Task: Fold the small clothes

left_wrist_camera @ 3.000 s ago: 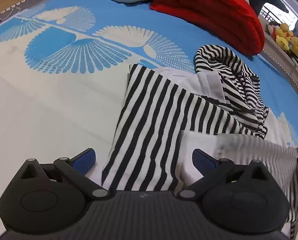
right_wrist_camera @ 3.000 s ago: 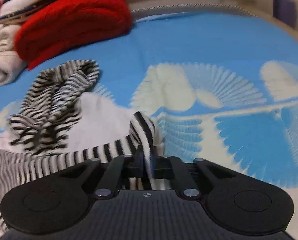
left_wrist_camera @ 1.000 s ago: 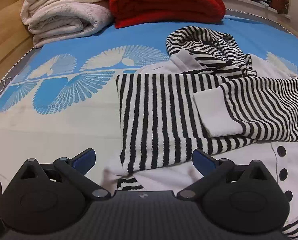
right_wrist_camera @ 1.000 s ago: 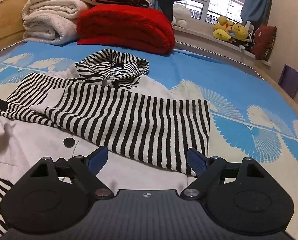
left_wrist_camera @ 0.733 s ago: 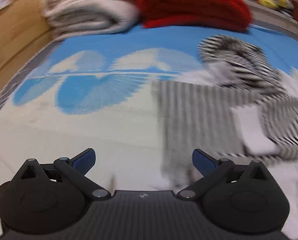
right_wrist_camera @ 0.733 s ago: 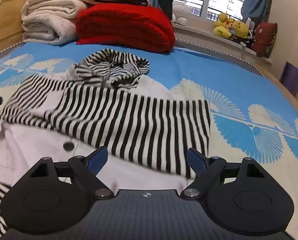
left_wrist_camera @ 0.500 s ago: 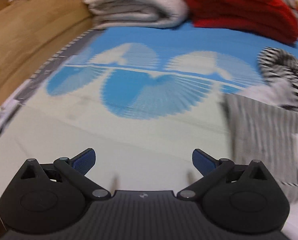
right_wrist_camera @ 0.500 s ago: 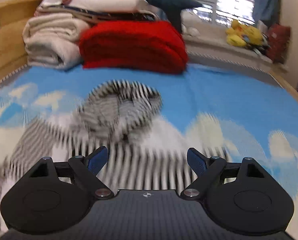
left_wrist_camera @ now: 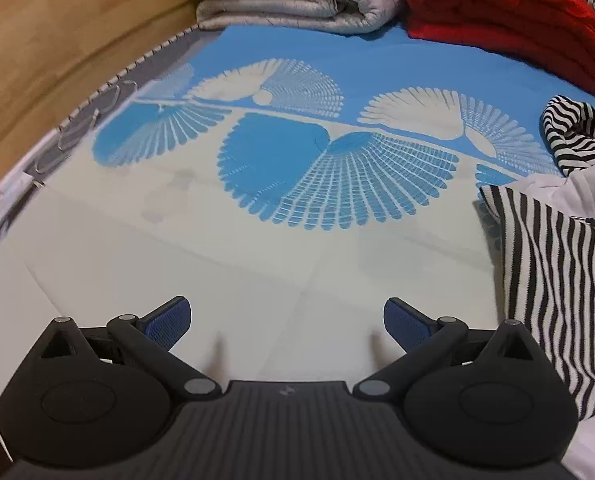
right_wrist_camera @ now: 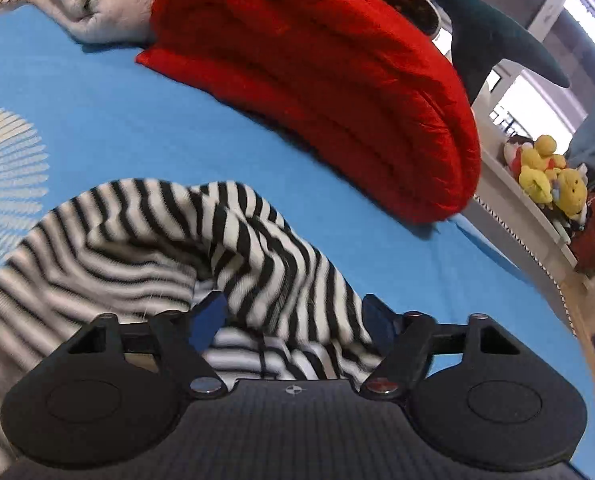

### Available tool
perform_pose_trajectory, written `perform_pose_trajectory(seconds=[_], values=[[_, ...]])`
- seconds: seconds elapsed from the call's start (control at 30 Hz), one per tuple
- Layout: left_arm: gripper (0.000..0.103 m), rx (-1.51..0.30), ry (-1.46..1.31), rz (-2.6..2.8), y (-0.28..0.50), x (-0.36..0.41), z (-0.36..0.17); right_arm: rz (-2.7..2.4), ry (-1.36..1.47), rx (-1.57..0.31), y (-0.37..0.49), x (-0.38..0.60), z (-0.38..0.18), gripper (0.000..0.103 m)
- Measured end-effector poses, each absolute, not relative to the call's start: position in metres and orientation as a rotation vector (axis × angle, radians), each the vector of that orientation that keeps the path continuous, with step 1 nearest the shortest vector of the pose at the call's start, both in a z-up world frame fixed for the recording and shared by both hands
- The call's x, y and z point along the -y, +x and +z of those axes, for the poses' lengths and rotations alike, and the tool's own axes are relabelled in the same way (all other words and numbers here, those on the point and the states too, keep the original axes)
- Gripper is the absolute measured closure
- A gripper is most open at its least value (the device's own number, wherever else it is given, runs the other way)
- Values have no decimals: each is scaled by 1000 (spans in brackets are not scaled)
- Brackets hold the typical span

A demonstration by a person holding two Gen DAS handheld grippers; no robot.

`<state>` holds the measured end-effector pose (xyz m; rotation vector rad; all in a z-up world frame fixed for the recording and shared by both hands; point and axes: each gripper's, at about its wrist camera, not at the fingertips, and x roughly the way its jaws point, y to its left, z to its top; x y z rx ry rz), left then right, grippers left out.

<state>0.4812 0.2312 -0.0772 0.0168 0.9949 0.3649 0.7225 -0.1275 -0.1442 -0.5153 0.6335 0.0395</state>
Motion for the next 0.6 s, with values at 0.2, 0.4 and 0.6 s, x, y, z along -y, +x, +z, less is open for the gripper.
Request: perform_pose_trajectory(seconds=[0.2, 0.4, 0.6], values=[[0, -982, 21, 370, 482, -222, -73, -4, -376, -578, 717, 144, -108, 98], [0, -973, 1, 333, 481, -206, -66, 106, -278, -499, 621, 158, 12, 98], [0, -949, -59, 306, 475, -195, -57, 307, -268, -623, 409, 163, 28, 97]])
